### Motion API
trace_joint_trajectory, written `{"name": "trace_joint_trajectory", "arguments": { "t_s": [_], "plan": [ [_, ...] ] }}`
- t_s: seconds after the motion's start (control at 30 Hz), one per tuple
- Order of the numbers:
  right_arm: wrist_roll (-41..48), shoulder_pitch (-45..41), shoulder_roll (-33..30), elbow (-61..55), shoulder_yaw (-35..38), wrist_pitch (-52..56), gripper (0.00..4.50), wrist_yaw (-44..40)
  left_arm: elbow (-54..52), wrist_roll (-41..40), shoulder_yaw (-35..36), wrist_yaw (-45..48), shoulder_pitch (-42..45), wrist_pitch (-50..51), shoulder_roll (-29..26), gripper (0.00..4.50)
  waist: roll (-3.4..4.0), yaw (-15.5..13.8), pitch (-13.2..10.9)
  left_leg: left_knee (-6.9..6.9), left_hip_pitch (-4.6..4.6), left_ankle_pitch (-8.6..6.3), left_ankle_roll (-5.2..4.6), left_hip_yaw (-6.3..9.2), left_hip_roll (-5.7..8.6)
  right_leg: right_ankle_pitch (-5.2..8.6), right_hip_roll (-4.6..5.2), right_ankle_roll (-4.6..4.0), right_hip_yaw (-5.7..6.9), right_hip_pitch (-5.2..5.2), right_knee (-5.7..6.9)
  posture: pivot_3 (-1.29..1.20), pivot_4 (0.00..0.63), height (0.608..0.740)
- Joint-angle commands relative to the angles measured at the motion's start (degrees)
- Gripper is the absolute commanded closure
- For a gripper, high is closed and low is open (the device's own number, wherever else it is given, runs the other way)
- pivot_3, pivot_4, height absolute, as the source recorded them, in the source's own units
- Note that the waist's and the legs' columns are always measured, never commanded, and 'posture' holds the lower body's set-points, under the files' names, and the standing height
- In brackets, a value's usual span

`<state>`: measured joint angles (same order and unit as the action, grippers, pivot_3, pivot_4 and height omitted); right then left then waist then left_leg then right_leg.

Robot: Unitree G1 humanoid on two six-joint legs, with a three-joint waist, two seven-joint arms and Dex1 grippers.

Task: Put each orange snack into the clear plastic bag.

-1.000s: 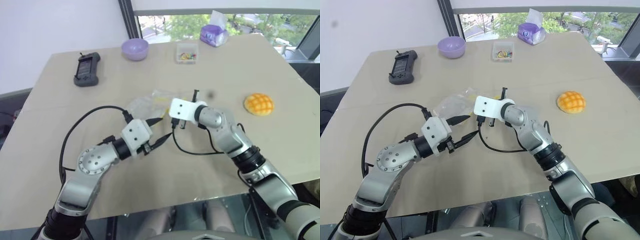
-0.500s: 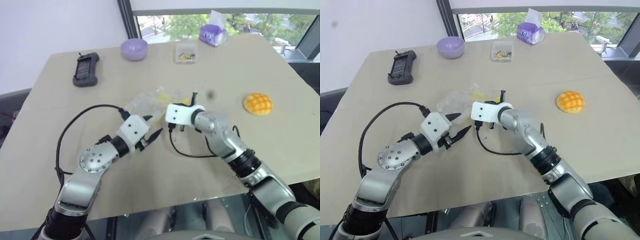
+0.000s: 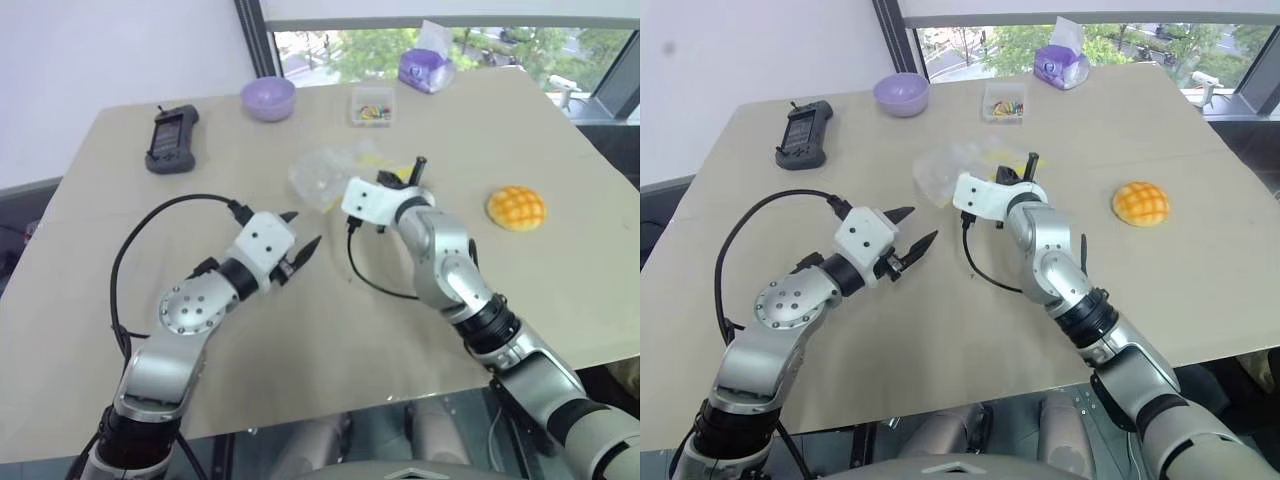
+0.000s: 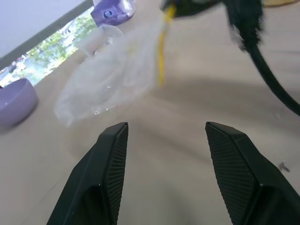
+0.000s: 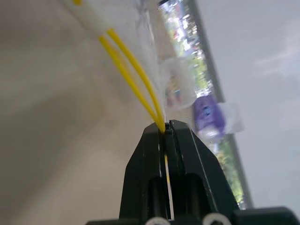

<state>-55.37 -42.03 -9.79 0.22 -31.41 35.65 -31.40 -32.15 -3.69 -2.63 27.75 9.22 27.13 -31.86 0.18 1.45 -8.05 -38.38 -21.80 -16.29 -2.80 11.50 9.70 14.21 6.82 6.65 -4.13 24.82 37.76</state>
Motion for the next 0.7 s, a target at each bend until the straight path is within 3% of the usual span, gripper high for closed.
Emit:
{"name": "trace_joint_trajectory", "arguments": {
  "t_s": [0.03,0.33,0.7],
  "plan": [
    [-1.86,1.43,1.24,-4.22,-2.80,1.84,4.50,-4.58,1.30,2.43,-1.70,-1.26,2.33,-1.25,0.75,1.72,-0.01,0.10,0.00,0.00,0.00,0.00,0.00,0.01,0.00,0.00,-0.01,0.00,0.00,0.00,0.00,0.00,0.150,0.736],
    [-2.37,1.54,2.61,-5.25,-3.62,2.18,4.50,-6.77,3.69,6.31,-6.50,0.07,4.14,-0.11,0.43,1.72,-0.01,0.84,0.00,-0.01,0.00,0.00,0.00,0.03,0.00,0.00,-0.01,0.00,0.00,0.01,0.01,0.00,0.150,0.736],
    [-2.33,1.01,3.87,-4.82,-3.65,1.36,4.50,-6.08,3.73,9.21,-7.59,-0.09,4.68,3.62,0.39,1.72,-0.01,0.87,0.00,-0.01,0.00,0.00,0.01,0.03,-0.01,0.00,-0.01,0.00,0.01,0.02,0.02,0.00,0.150,0.736]
  ]
}}
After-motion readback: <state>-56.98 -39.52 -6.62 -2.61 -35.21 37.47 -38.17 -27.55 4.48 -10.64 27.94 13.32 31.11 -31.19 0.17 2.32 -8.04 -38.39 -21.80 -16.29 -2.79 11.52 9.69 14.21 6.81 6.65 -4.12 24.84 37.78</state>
